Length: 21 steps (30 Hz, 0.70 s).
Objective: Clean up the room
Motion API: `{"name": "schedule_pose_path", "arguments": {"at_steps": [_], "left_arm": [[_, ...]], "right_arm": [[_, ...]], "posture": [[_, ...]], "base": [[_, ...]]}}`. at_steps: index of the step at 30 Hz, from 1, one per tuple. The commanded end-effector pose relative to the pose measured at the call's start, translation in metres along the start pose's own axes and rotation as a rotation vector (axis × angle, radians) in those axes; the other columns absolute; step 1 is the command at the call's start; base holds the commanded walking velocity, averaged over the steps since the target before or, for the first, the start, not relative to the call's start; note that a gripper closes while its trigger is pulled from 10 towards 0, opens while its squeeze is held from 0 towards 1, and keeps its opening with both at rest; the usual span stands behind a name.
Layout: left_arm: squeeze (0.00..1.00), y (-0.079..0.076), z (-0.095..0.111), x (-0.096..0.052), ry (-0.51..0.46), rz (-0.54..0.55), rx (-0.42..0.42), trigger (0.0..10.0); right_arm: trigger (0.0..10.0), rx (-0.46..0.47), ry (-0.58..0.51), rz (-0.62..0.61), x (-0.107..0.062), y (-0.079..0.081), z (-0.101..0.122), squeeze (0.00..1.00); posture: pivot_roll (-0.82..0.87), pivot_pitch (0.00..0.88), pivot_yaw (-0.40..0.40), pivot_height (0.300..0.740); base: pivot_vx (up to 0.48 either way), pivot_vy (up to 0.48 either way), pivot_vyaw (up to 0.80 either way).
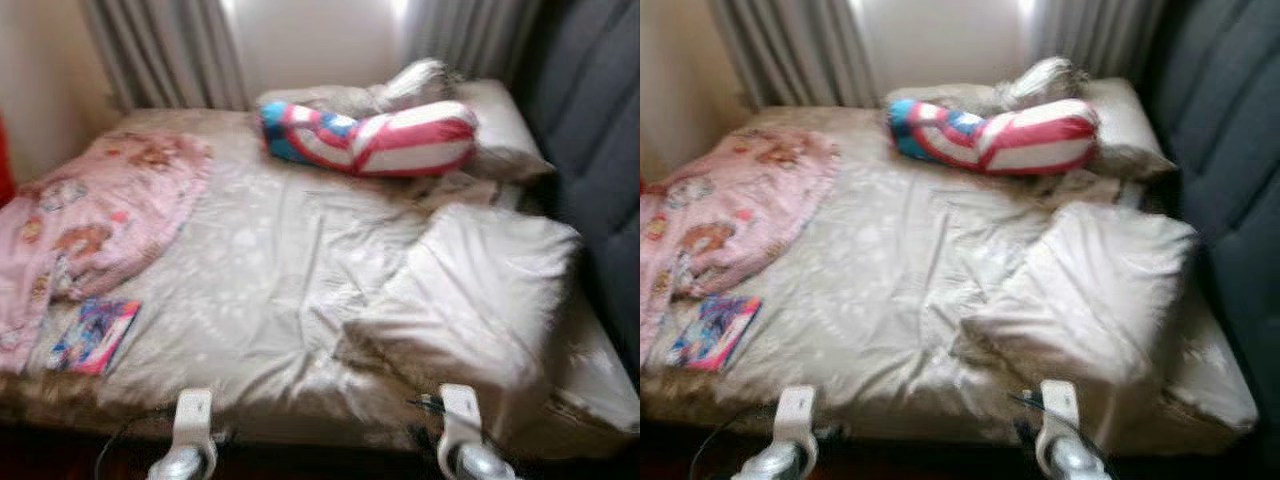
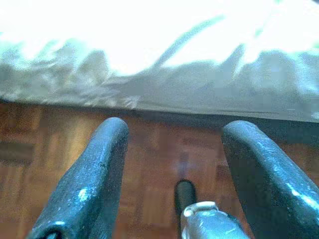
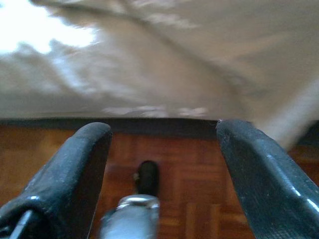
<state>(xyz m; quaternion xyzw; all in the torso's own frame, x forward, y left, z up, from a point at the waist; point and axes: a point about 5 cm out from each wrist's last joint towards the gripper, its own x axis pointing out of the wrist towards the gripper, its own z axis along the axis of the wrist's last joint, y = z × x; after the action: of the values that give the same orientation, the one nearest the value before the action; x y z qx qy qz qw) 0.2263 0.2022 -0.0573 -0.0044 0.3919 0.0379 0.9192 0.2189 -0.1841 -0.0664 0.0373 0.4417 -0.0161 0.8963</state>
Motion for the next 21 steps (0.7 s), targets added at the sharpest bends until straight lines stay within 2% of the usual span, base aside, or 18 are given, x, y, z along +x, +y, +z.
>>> {"name": "schedule_pose_path", "arguments": {"at_steps": [1,7,17,21], "left_arm": [[0.00,0.0044,-0.0064,-0.0014,0.028,0.010,0.010,10.0],[0.00,0.0038,-0.0073,-0.0016,0.030,0.008,0.012,10.0],[0.00,0.0057,-0.0065,-0.0017,0.024,0.009,0.011,10.0],[0.00,0.0068,-0.0040,-0.0017,0.001,0.022,0.006,10.0]], "right_arm": [[10.0,-0.002,0.012,0.010,0.0003,0.0038,-0.0023,0.00],[10.0,-0.012,0.010,0.009,0.0001,0.0032,-0.0027,0.00],[10.0,0.003,-0.005,0.003,0.0003,0.0050,-0.0019,0.00],[10.0,0.015,-0.064,-0.018,0.0001,0.0045,0.0033,0.00]], "posture": [[0.08,0.000,0.002,0.740],[0.08,0.000,0.000,0.740],[0.08,0.000,0.009,0.740],[0.08,0.000,0.010,0.740]], "base": [[0.000,0.000,-0.77],[0.000,0.000,-0.71],[0.000,0.000,0.00],[0.000,0.000,0.00]]}}
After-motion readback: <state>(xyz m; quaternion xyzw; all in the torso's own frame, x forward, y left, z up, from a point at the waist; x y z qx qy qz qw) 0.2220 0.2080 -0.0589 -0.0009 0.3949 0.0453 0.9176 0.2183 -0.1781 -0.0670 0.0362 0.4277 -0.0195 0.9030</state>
